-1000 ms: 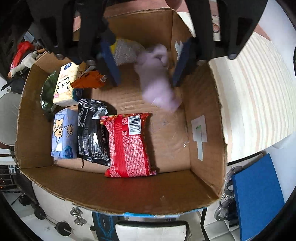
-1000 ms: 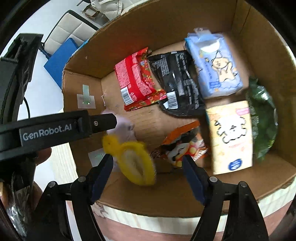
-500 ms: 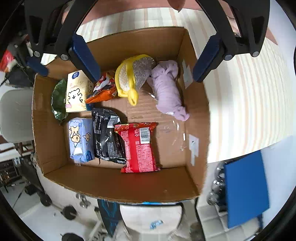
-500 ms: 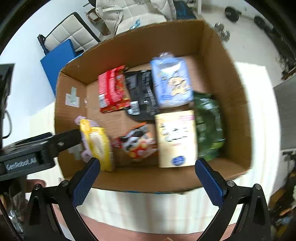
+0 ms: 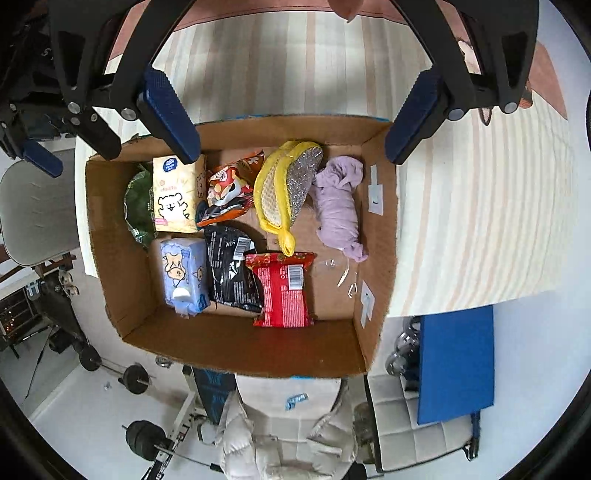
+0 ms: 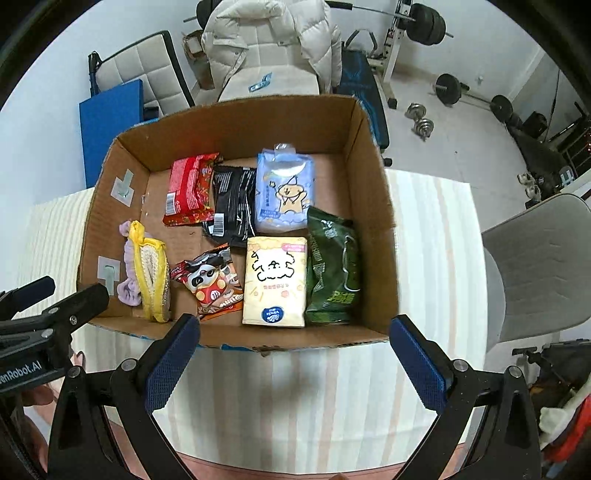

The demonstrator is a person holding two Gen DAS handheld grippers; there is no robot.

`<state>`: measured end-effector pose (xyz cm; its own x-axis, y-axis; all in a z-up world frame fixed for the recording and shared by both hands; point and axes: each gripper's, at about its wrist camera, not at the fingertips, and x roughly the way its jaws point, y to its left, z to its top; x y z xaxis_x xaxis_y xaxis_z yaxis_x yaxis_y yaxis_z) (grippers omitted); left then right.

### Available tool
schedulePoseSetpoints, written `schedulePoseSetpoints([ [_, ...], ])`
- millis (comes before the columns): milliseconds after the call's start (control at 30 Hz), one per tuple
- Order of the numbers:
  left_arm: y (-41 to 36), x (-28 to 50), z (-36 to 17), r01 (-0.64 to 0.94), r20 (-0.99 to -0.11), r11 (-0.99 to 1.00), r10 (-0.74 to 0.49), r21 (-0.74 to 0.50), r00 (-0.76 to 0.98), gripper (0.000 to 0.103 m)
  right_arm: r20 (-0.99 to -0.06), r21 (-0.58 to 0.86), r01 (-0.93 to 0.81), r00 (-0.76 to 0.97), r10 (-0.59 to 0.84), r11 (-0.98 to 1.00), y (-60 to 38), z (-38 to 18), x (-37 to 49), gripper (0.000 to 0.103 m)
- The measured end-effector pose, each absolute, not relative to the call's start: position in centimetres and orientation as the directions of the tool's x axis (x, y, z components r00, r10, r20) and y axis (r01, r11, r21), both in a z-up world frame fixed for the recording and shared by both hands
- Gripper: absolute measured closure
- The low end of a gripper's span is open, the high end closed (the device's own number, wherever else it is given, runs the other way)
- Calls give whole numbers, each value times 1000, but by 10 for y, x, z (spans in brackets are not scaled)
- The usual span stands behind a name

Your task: Organize soft objects

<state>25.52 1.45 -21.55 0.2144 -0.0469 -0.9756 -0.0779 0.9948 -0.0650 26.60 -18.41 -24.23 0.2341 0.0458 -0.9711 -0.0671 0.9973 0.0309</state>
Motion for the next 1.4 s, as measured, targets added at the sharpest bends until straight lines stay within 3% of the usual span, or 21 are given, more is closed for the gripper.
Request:
schedulePoseSetpoints([
  [333, 5, 234, -170, -84, -954, 995, -21, -48, 298, 1, -948, 46, -75, 311, 67, 996, -194, -193, 244, 0],
  [867, -24, 122, -33, -39, -859, 999, 24, 4, 511, 1, -846, 104, -106, 514, 144, 989, -217, -48, 125, 0],
  [1400, -28, 45, 18, -2, -841, 998, -57, -68, 538, 1, -800, 97, -124, 581, 151, 988, -219, 27, 31, 0],
])
